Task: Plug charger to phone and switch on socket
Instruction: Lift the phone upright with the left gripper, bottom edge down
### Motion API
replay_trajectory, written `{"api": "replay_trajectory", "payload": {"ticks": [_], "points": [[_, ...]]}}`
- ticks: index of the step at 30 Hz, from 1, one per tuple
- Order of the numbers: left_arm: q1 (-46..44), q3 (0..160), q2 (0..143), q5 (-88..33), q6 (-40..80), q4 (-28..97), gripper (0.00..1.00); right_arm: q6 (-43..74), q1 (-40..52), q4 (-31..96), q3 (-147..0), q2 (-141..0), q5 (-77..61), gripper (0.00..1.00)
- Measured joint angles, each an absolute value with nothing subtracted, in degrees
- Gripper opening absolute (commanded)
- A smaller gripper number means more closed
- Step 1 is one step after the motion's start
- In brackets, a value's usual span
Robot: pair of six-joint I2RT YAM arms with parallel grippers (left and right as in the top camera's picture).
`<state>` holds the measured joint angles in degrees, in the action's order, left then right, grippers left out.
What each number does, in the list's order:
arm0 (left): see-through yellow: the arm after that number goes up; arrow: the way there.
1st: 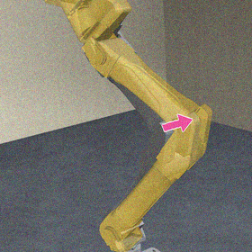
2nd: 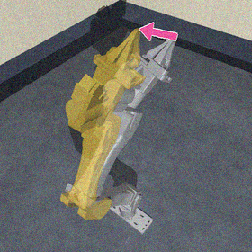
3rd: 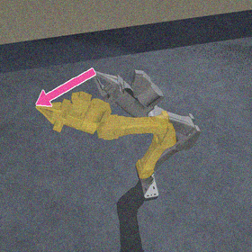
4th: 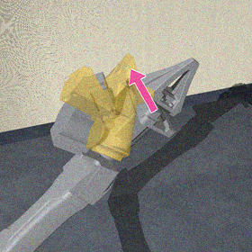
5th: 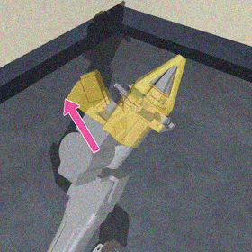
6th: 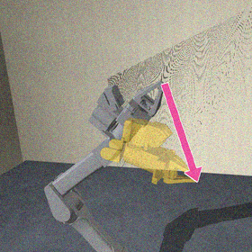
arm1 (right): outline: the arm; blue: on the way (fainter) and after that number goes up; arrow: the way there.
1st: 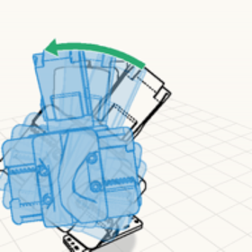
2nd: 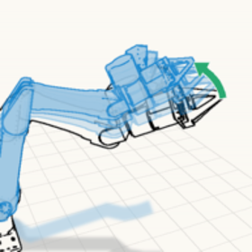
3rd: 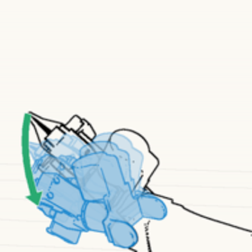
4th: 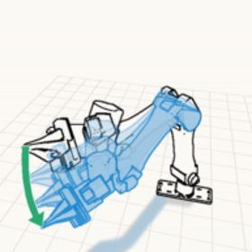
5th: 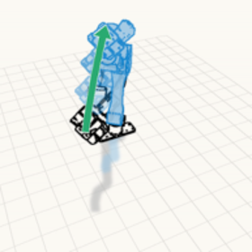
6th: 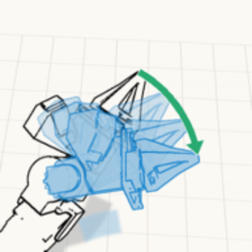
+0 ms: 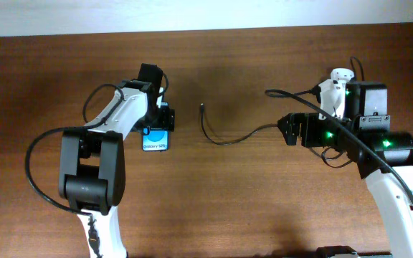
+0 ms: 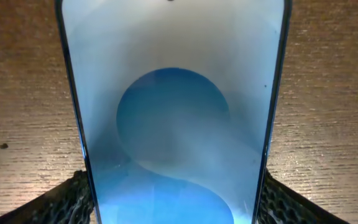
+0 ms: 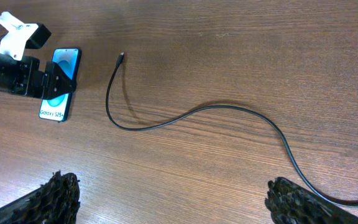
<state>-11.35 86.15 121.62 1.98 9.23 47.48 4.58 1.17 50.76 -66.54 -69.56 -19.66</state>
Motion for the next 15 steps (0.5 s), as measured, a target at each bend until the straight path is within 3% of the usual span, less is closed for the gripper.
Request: {"api": "replay_trajectory", "payload": {"ticks": [8,15], "points": [[-11.4,86.2,121.6,2.0,14.3,47.3,0.85,4.6,1.2,50.8,-66.5,-69.7,-19.7,0.99],[-11.4,86.2,121.6,2.0,19.6,46.9,0.92,4.6,1.2,50.8,-66.5,-73.3,-19.7,0.98]]}}
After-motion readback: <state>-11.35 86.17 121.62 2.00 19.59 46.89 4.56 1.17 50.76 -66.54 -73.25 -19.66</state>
